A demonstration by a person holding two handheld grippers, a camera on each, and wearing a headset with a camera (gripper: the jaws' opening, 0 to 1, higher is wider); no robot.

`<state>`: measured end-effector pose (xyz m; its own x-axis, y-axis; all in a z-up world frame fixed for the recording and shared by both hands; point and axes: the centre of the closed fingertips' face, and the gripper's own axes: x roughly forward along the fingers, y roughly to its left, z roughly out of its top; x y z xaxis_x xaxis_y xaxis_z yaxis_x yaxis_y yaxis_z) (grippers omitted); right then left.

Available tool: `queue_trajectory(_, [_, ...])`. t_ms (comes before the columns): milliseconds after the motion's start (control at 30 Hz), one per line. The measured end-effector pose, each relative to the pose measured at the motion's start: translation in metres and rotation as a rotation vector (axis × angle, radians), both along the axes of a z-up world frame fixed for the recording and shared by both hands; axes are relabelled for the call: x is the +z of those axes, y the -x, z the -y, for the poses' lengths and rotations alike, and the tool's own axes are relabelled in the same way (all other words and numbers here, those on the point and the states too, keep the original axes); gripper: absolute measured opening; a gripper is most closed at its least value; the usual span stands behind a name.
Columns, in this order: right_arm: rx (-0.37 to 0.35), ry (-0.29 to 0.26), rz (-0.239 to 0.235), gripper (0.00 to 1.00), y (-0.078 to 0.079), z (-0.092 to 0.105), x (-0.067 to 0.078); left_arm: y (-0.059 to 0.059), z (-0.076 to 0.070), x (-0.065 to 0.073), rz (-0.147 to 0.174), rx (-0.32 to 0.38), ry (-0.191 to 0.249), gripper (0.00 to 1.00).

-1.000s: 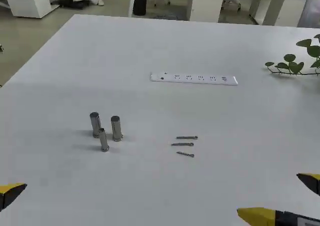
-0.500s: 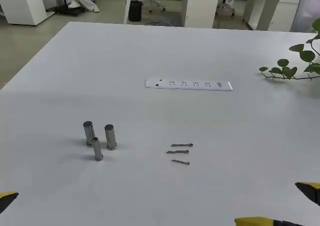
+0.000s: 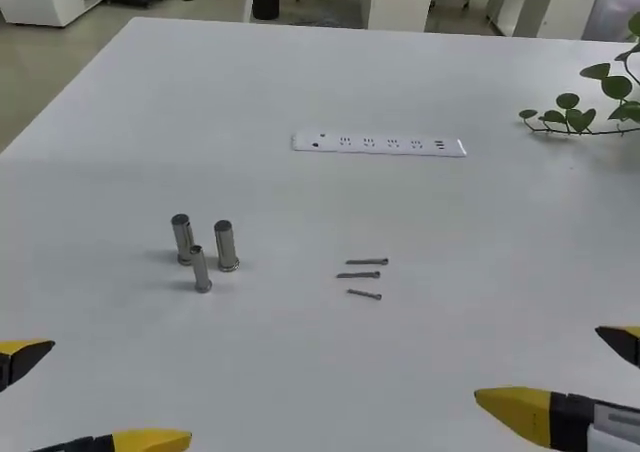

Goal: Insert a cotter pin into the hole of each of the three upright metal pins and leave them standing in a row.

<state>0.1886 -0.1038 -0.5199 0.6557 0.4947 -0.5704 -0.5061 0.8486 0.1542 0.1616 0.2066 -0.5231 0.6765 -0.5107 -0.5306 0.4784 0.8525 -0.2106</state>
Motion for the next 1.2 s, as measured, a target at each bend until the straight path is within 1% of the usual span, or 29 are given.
queue_trajectory(200, [-0.004, 0.008, 0.007, 0.98, 0.001, -0.002, 0.002, -0.001, -0.004, 0.000, 0.007, -0.005, -0.002, 0.97])
queue_trajectory(333, [-0.007, 0.016, 0.009, 0.98, 0.003, -0.003, 0.002, 0.000, -0.005, -0.001, 0.005, -0.013, -0.003, 0.96])
queue_trajectory(500, [-0.029, 0.022, 0.008, 0.98, 0.004, -0.001, -0.001, 0.002, -0.002, -0.005, -0.007, -0.053, -0.011, 0.96])
queue_trajectory(633, [-0.031, 0.038, -0.005, 0.98, 0.005, 0.000, -0.007, -0.001, -0.001, -0.006, -0.004, -0.061, -0.003, 0.95])
queue_trajectory(700, [-0.037, 0.041, -0.004, 0.98, 0.005, 0.000, -0.008, -0.003, 0.000, -0.006, -0.002, -0.069, 0.002, 0.94])
queue_trajectory(867, [-0.044, 0.047, -0.002, 0.98, 0.005, -0.002, -0.009, -0.004, 0.003, -0.011, -0.005, -0.101, -0.008, 0.93])
queue_trajectory(1000, [-0.041, 0.045, 0.007, 0.98, 0.005, -0.003, -0.006, -0.006, 0.002, -0.009, 0.002, -0.103, -0.005, 0.92])
queue_trajectory(1200, [-0.030, 0.045, 0.026, 0.98, 0.005, -0.004, -0.001, -0.012, -0.002, -0.004, 0.029, -0.094, 0.002, 0.90])
